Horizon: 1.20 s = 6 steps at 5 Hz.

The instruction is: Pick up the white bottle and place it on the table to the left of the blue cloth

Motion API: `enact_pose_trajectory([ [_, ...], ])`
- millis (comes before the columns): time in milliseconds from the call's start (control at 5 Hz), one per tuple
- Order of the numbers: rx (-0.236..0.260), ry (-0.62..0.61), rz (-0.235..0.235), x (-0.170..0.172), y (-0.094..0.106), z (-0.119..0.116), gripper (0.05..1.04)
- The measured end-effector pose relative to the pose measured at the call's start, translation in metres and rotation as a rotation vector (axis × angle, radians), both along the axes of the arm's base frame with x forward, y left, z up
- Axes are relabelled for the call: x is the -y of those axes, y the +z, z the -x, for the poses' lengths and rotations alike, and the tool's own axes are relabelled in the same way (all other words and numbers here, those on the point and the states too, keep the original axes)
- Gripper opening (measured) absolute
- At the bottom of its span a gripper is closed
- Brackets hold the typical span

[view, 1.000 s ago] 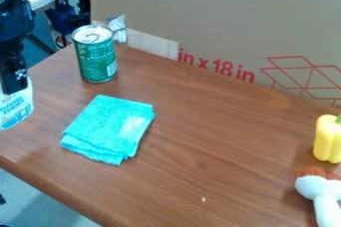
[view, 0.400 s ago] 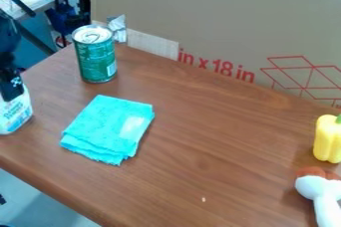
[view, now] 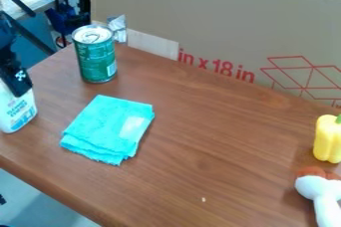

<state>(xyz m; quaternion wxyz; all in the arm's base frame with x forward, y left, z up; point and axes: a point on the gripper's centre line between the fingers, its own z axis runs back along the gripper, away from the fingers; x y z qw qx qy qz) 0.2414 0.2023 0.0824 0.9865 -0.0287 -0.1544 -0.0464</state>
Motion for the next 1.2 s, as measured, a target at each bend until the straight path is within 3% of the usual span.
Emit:
enact_pose_trajectory([
  [200, 0.006, 0.057, 0.034, 0.004, 0.010, 0.007, 1.010],
  [400, -0.014, 0.064, 0.016, 0.006, 0.038, 0.008, 1.006],
  [600, -0.048, 0.012, -0.047, 0.010, 0.062, 0.000, 1.005],
  [800, -0.106, -0.094, -0.070, 0.031, 0.088, -0.016, 1.005],
  [1000, -0.224, -0.303, -0.061, 0.079, 0.078, -0.057, 1.005],
  [1200, -0.266, -0.522, -0.061, 0.138, 0.052, -0.085, 1.005],
])
